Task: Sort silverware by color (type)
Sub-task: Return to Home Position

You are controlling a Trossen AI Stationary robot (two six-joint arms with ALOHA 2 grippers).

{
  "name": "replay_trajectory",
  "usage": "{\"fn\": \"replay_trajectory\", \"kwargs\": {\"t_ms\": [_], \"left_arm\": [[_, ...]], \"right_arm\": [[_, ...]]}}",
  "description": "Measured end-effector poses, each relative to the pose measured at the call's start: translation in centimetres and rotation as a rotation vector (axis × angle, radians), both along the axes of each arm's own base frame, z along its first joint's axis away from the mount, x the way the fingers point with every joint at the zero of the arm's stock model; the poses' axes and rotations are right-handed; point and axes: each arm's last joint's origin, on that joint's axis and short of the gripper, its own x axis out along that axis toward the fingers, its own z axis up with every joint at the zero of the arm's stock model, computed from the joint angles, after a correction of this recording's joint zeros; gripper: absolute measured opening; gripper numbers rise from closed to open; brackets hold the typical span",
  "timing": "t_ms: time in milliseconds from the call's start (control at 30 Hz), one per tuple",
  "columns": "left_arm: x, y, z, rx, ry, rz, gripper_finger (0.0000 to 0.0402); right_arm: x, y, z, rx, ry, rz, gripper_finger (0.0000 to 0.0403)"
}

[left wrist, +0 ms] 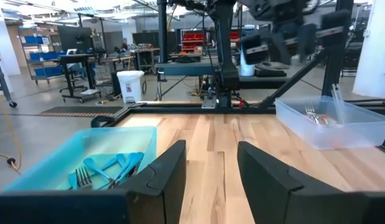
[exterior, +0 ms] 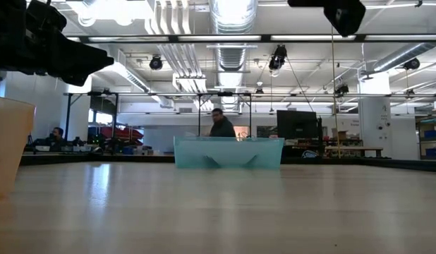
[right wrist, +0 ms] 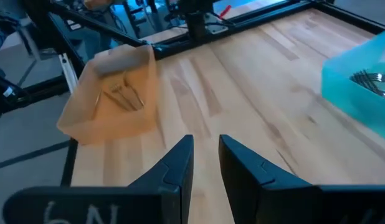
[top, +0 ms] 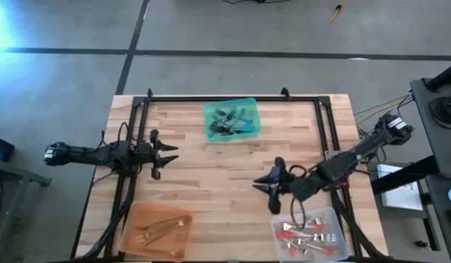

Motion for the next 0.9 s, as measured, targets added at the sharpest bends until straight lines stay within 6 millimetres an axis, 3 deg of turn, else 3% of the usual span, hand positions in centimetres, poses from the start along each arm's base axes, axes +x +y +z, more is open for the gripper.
{"fn": "replay_trajectory", "kwargs": {"t_ms": [333,633,900], "left_arm": [[0.1,0.0,-0.1,0.001,0.015,0.0,0.0128],[0.2,0.0,-0.3,0.002,0.033,0.0,0.0128],[0.3,0.0,-0.4,0.004,0.046,0.0,0.0128]], "right_arm": [[-5.8,-5.9,-1.2,0.05,-0.057,-0.065,0.0068],[-11.2,-9.1,-3.9,0.086,-0.15,-0.095,0.0068],[-14.8,-11.4,-5.7,0.146,-0.306,0.011,0.0068]]}}
